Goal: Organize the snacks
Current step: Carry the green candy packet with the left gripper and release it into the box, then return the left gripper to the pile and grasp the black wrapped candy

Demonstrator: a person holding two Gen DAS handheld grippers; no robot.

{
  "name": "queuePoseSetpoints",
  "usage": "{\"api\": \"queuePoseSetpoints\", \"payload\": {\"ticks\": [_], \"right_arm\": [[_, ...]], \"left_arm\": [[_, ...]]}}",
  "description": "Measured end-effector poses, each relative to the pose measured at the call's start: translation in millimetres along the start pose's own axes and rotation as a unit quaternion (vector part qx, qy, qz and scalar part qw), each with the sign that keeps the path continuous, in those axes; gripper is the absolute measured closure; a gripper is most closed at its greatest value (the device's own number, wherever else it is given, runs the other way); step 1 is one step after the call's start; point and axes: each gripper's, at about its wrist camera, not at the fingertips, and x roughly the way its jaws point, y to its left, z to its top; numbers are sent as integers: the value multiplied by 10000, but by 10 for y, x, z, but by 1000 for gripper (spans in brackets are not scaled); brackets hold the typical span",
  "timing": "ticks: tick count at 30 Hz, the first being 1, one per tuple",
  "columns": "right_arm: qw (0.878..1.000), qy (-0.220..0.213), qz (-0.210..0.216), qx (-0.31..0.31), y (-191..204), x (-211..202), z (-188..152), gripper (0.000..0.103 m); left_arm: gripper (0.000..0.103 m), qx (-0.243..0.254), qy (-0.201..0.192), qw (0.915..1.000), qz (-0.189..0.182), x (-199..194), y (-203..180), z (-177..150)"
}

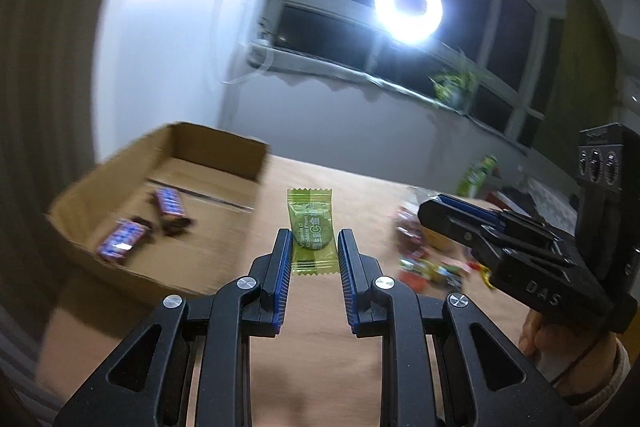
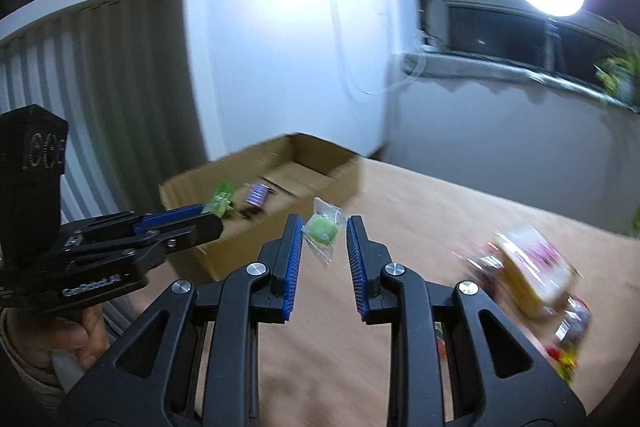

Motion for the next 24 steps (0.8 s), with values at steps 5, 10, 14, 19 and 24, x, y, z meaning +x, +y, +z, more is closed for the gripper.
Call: {"api": "queuePoseSetpoints", "payload": {"ticks": [5, 10, 14, 19, 24], "right_arm": [[9992, -48, 310, -233, 318, 329, 237, 79], [9976, -91, 561, -404, 572, 733, 490, 79], [9971, -20, 629, -430, 630, 1048, 570, 78], [9979, 203, 569, -247, 530, 1188, 438, 53], [9996, 69, 222, -163, 425, 900, 202, 40]], "left_arm": [[82, -232, -180, 9989, 369, -84, 453, 143], [82, -347, -201, 9976, 566, -6, 744, 250], [82, -444, -97, 9973, 582, 88, 876, 243], [76, -587, 244, 9950, 769, 186, 973, 101], [54, -520, 131, 9949, 858, 43, 922, 3]]}}
